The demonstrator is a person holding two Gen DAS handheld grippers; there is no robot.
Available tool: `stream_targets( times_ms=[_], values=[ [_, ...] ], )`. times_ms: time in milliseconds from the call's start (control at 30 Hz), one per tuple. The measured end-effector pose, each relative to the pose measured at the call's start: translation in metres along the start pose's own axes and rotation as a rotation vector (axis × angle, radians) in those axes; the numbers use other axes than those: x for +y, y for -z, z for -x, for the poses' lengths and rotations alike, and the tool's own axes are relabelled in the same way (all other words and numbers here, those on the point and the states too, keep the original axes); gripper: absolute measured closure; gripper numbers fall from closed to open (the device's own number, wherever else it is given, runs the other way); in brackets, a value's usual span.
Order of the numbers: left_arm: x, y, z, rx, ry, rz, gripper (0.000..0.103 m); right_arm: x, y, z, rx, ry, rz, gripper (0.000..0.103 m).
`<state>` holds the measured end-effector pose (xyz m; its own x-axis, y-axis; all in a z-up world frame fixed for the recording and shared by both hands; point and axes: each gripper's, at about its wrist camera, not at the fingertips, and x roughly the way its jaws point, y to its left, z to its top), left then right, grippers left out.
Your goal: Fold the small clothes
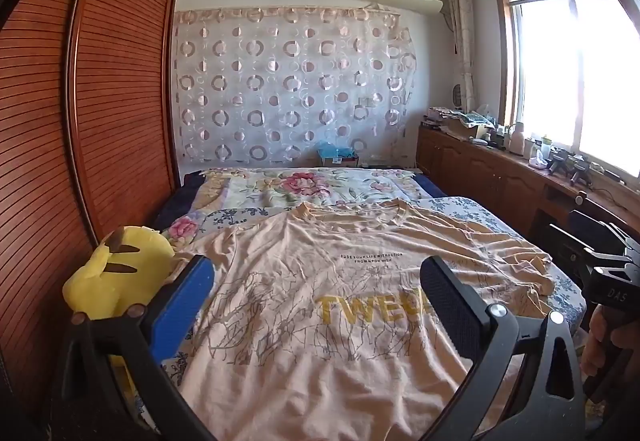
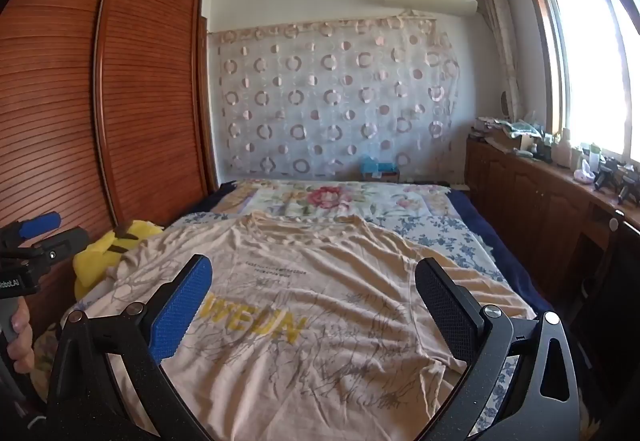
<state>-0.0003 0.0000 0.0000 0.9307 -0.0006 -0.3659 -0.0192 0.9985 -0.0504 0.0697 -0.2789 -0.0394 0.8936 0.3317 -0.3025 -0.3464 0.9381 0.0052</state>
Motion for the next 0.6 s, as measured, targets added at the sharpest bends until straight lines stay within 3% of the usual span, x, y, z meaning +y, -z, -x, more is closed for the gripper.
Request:
stream_targets(
  times_ms=[600],
  values=[
    [-0.0001, -0.0001, -0.0001, 0.002, -0.003, -0.004, 0.000, -0.0007, -0.0004, 0.0013, 0.002, 0.001, -0.002, 0.000]
  ],
)
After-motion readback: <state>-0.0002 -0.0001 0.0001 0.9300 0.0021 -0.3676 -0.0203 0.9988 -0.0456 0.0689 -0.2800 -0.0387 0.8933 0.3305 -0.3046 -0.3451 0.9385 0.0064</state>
